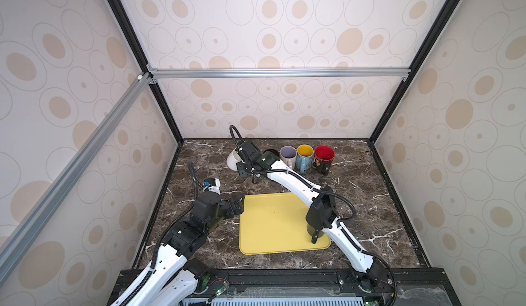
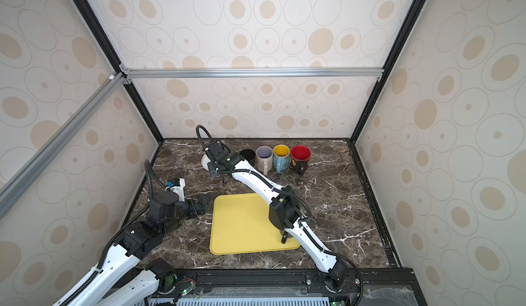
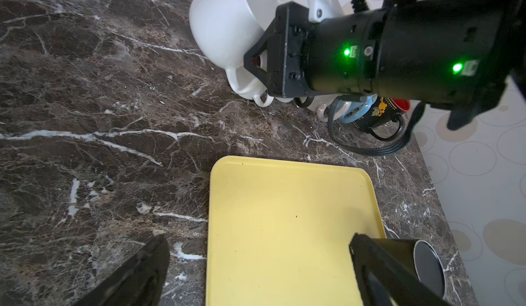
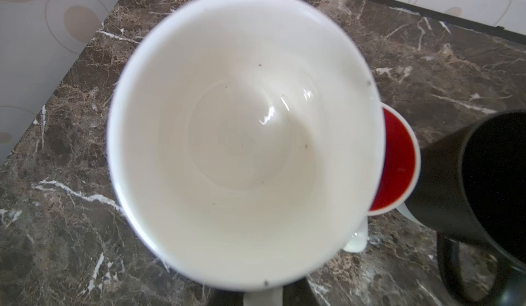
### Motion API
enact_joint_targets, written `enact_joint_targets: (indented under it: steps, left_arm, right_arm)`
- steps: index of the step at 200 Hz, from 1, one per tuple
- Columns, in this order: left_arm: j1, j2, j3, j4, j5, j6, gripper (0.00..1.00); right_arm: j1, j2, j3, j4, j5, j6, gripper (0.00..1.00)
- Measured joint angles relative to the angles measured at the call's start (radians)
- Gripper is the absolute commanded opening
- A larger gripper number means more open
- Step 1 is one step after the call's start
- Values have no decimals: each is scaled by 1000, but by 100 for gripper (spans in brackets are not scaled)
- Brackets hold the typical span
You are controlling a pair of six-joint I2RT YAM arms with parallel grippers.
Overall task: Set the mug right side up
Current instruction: 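Lower the white mug beside the red-lined white mug with the right gripper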
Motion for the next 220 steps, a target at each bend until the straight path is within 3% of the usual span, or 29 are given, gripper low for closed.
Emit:
enact_joint_targets:
  steps: [69,144,220]
  left_arm:
    - [0,-27,-7,-1,10,0,100]
    - [0,-91,-124,27,49,-14,100]
    - [0,-106,-130,52,57,-15,100]
  right_arm:
    - [40,97,34,22,63,-21,0]
    - [47,100,34,31,160,-18,0]
    - [49,123,39,29,183,5,0]
